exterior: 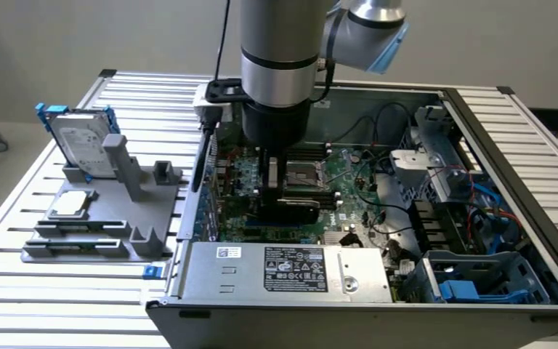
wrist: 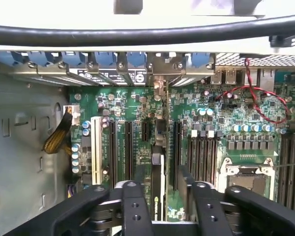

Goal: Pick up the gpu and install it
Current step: 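Insert the gpu into the slot, then press down on the gpu until it lock into place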

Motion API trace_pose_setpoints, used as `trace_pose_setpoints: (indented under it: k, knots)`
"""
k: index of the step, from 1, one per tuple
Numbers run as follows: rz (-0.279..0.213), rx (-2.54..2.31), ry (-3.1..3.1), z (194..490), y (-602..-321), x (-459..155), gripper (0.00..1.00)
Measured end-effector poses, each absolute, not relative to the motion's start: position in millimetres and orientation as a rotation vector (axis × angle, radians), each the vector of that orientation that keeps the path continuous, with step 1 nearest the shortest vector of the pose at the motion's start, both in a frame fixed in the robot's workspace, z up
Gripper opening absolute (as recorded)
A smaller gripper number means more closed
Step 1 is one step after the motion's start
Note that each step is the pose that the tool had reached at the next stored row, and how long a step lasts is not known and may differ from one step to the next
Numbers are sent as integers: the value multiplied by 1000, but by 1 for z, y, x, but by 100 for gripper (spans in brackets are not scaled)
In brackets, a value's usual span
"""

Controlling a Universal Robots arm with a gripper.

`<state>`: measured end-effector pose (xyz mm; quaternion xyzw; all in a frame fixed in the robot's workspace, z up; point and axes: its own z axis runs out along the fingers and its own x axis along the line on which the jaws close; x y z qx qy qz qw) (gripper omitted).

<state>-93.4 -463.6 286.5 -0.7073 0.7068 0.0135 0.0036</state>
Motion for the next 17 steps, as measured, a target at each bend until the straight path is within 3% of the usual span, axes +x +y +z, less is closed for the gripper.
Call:
trace_pose_setpoints:
  k: [4,5,17]
  knots:
    - [43,-2217,2215,288,-464,-93,26]
    - [43,-2217,2215,288,-464,-93,14]
    - [43,-2217,2216,289,-464,-93,11]
